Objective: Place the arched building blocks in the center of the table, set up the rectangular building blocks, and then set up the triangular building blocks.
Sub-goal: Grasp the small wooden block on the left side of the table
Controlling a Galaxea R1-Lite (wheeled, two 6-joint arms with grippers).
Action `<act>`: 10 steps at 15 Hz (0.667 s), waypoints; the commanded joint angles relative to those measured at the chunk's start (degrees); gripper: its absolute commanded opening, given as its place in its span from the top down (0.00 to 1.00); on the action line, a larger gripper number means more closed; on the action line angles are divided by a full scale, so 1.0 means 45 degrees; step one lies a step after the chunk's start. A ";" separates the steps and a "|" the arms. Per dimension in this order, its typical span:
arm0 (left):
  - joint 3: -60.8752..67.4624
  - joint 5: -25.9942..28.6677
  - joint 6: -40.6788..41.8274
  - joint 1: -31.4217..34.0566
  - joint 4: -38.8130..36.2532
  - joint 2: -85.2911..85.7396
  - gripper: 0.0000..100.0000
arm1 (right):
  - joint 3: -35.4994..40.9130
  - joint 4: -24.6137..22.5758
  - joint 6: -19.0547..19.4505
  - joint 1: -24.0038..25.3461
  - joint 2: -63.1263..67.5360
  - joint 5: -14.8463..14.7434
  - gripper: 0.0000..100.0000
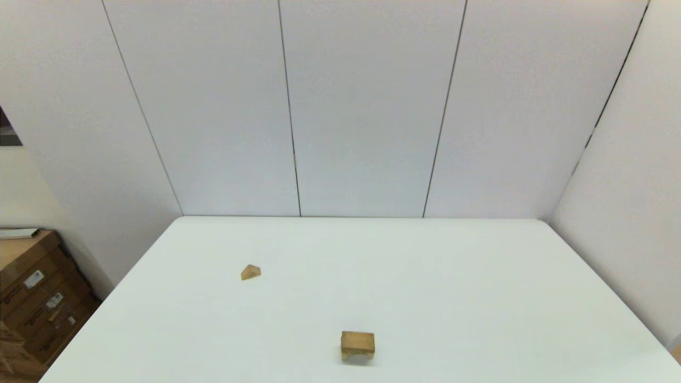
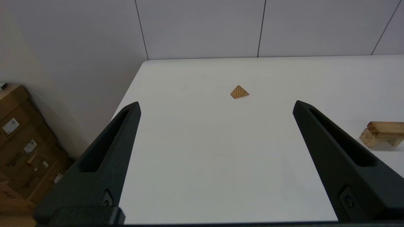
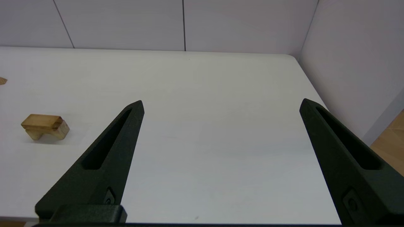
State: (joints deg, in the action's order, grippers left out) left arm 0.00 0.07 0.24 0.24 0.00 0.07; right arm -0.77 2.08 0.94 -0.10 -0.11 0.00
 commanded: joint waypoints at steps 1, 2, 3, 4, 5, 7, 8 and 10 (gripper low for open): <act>0.0000 -0.0036 0.0356 0.0004 0.0000 -0.0016 0.00 | -0.0005 0.0006 0.0006 0.0002 0.0005 0.0000 0.00; -0.0332 0.0003 0.0395 0.0004 0.0176 -0.0075 0.00 | -0.0025 0.0006 0.0006 0.0002 0.0005 0.0000 0.00; -0.1328 -0.0016 0.0317 0.0004 0.0605 -0.0700 0.00 | -0.0005 0.0006 0.0006 0.0002 0.0024 0.0000 0.00; -0.2500 -0.0055 0.0024 0.0024 0.1230 -0.1930 0.00 | -0.0005 0.0006 0.0006 0.0002 0.0005 0.0000 0.00; -0.3418 -0.0016 -0.0660 0.0024 0.1250 -0.3356 0.00 | -0.0005 0.0006 0.0006 0.0002 0.0005 0.0000 0.00; -0.4336 0.0003 -0.1265 0.0024 0.1250 -0.6149 0.00 | -0.0005 0.0006 -0.0013 0.0002 0.0024 0.0000 0.00; -0.4434 0.0062 -0.1246 -0.0035 0.1074 -0.7712 0.00 | -0.0005 0.0006 -0.0013 0.0002 0.0005 0.0000 0.00; -0.4570 0.0863 -0.1246 -0.0191 -0.0137 -0.9977 0.00 | -0.0005 0.0006 -0.0013 0.0002 0.0005 0.0000 0.00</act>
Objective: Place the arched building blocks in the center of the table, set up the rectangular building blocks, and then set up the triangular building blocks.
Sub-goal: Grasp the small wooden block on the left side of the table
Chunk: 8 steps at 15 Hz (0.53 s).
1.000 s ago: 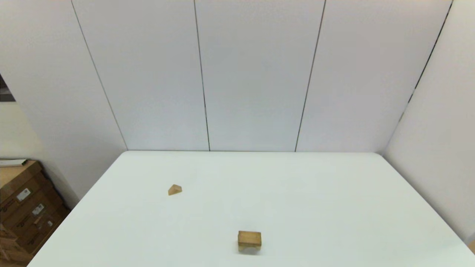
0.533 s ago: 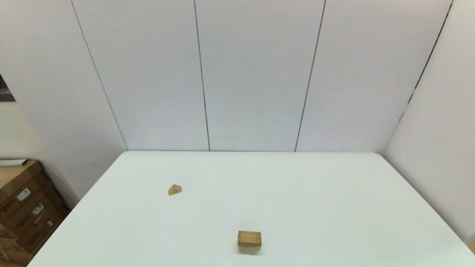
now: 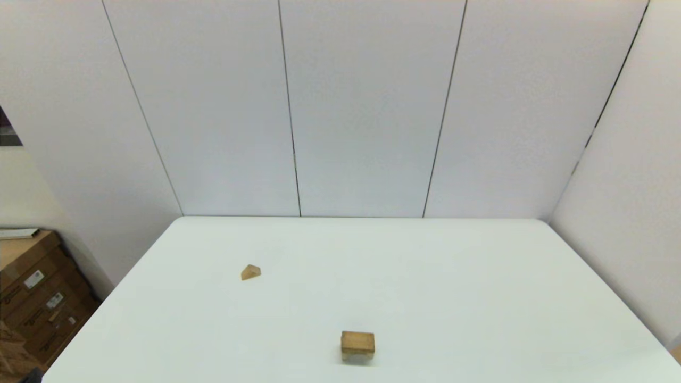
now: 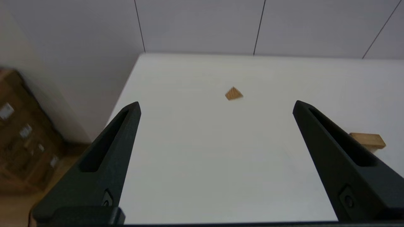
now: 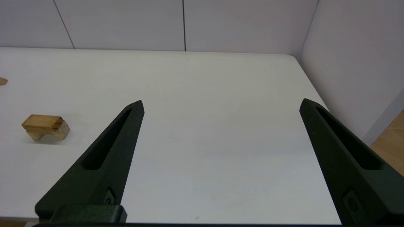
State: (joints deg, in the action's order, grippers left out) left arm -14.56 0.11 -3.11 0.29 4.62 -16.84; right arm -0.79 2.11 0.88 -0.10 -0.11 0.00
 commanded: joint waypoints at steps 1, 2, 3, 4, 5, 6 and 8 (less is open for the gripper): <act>-0.1570 0.1519 -0.0442 -0.0202 -0.2394 -0.7763 0.00 | 0.0000 0.0000 0.0000 0.0002 0.0005 0.0000 0.00; -0.1883 0.1870 -0.0364 -0.0202 -0.3097 -0.9169 0.00 | 0.0000 0.0000 0.0000 0.0002 0.0005 0.0000 0.00; -0.2332 0.2339 -0.0169 -0.0182 -0.3663 -1.1083 0.00 | 0.0000 0.0000 0.0000 0.0002 0.0005 0.0000 0.00; -0.2664 0.2651 0.0183 -0.0182 -0.4210 -1.2665 0.00 | 0.0000 0.0000 0.0000 0.0002 0.0005 0.0000 0.00; -0.2918 0.2808 0.0828 -0.0182 -0.4992 -1.4247 0.00 | 0.0000 0.0000 0.0000 0.0002 0.0005 0.0000 0.00; -0.3074 0.2866 0.1492 -0.0182 -0.6027 -1.5692 0.00 | 0.0000 0.0000 0.0000 0.0002 0.0005 0.0000 0.00; -0.3445 0.3101 0.2703 -0.0163 -0.8331 -1.8192 0.00 | 0.0000 0.0000 0.0000 0.0002 0.0005 0.0000 0.00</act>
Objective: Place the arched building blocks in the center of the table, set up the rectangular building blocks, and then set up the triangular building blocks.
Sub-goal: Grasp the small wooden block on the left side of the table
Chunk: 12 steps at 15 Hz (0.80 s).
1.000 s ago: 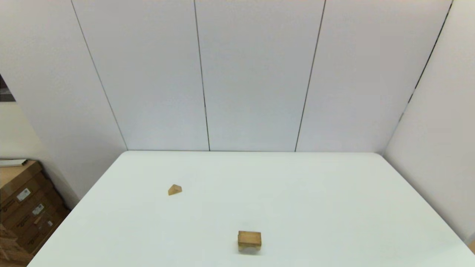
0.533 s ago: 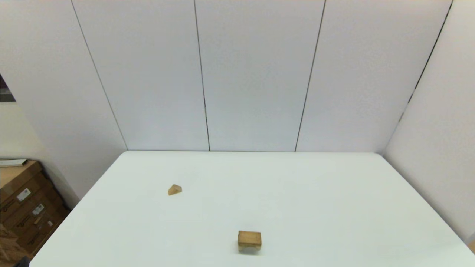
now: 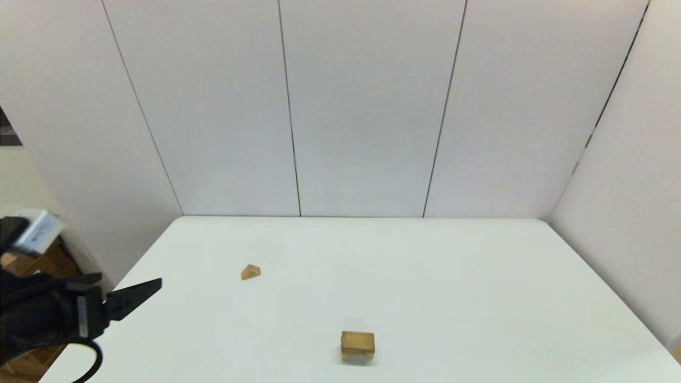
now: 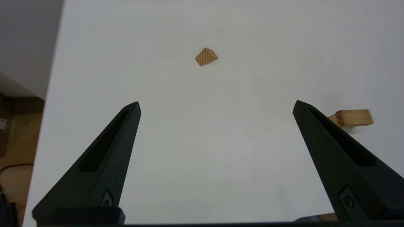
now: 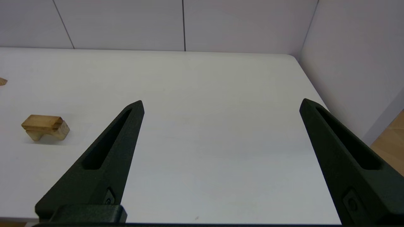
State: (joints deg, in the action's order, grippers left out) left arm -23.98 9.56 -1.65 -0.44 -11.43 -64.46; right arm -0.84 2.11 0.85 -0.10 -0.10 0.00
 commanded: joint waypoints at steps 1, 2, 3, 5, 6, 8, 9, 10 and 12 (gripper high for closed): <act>-0.1761 0.1060 0.3159 0.0000 -0.5408 -0.8878 0.00 | 0.0011 0.0000 0.0006 0.0002 0.0002 0.0000 0.00; -0.2191 0.1060 0.3549 0.0019 -0.5408 -0.9659 0.00 | 0.0011 0.0000 0.0006 0.0002 0.0002 0.0000 0.00; -0.2777 0.1060 0.3823 0.0039 -0.5350 -1.0382 0.00 | 0.0011 0.0000 0.0006 0.0002 0.0002 0.0000 0.00; -0.4105 0.1118 0.4389 0.0156 -0.4920 -1.1554 0.00 | 0.0011 0.0000 0.0006 0.0002 0.0002 0.0000 0.00; -0.4671 0.1118 0.4838 0.0156 -0.4412 -1.1964 0.00 | 0.0011 0.0000 0.0006 0.0002 0.0002 0.0000 0.00; -0.5550 0.1216 0.5717 0.0156 -0.3064 -1.2374 0.00 | 0.0011 0.0000 0.0006 0.0002 0.0002 0.0000 0.00; -0.5863 0.1450 0.6049 0.0176 -0.2674 -1.2491 0.00 | 0.0011 0.0000 0.0006 0.0002 0.0022 0.0020 0.00; -0.6156 0.1782 0.6401 0.0234 -0.2264 -1.2667 0.00 | 0.0011 0.0000 0.0006 0.0002 0.0002 0.0000 0.00; -0.6605 0.1997 0.7065 0.0273 -0.1658 -1.2999 0.00 | 0.0011 0.0000 0.0006 0.0002 0.0002 0.0000 0.00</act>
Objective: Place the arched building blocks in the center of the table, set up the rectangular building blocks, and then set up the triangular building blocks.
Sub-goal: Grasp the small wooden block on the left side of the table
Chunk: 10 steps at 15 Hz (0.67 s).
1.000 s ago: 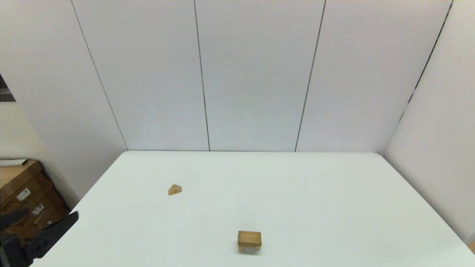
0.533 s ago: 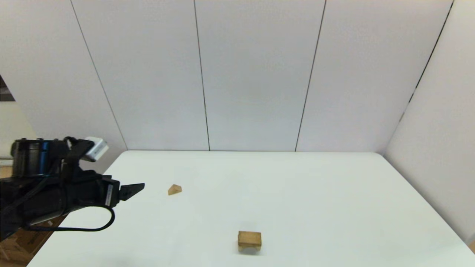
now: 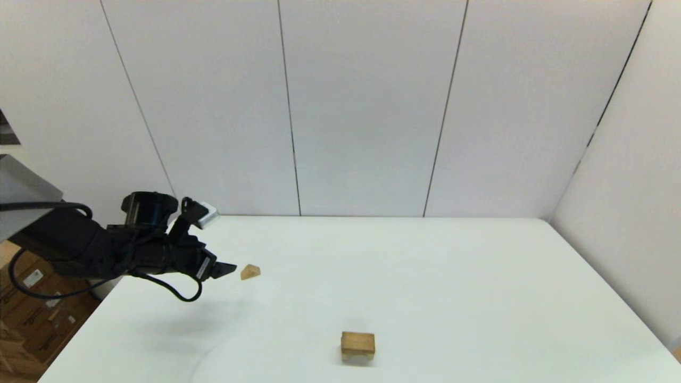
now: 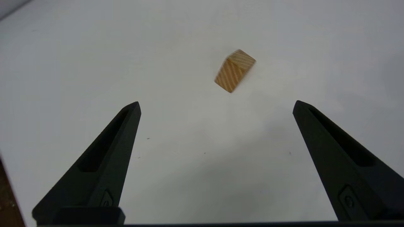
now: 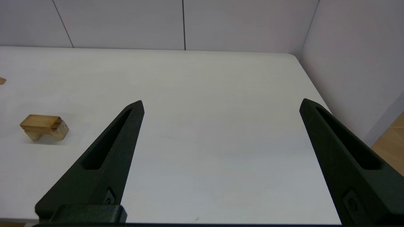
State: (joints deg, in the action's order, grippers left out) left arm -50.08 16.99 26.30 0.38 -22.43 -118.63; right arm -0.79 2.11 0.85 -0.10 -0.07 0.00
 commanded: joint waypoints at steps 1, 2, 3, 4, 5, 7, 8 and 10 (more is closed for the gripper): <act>-0.1039 0.0364 0.1207 0.0072 0.1176 -0.1080 0.00 | 0.0000 0.0000 0.0006 0.0002 -0.0003 0.0000 0.00; -0.1469 0.0364 0.1715 0.0092 0.1801 -0.1256 0.00 | 0.0000 0.0000 0.0006 0.0002 -0.0003 0.0000 0.00; -0.1899 0.0345 0.2067 0.0150 0.2406 -0.1431 0.00 | 0.0000 0.0000 0.0006 0.0002 -0.0003 0.0000 0.00; -0.2348 0.0345 0.2379 0.0189 0.2934 -0.1510 0.00 | 0.0000 0.0000 0.0006 0.0002 -0.0003 0.0000 0.00; -0.2953 0.0364 0.2555 0.0189 0.3578 -0.1627 0.00 | 0.0000 0.0000 0.0006 0.0002 -0.0003 0.0000 0.00; -0.4438 0.0540 0.2926 0.0170 0.5297 -0.1978 0.00 | 0.0000 0.0000 0.0006 0.0002 -0.0003 0.0000 0.00; -0.5180 0.0618 0.3082 0.0170 0.6156 -0.2096 0.00 | 0.0000 0.0000 0.0006 0.0002 0.0016 0.0000 0.00; -0.6235 0.0657 0.3141 0.0053 0.7250 -0.2486 0.00 | 0.0000 0.0000 0.0006 0.0002 0.0016 0.0000 0.00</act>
State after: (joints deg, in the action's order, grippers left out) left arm -72.24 19.54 39.58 1.10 3.90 -127.26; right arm -0.79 2.08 0.85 -0.10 -0.07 0.00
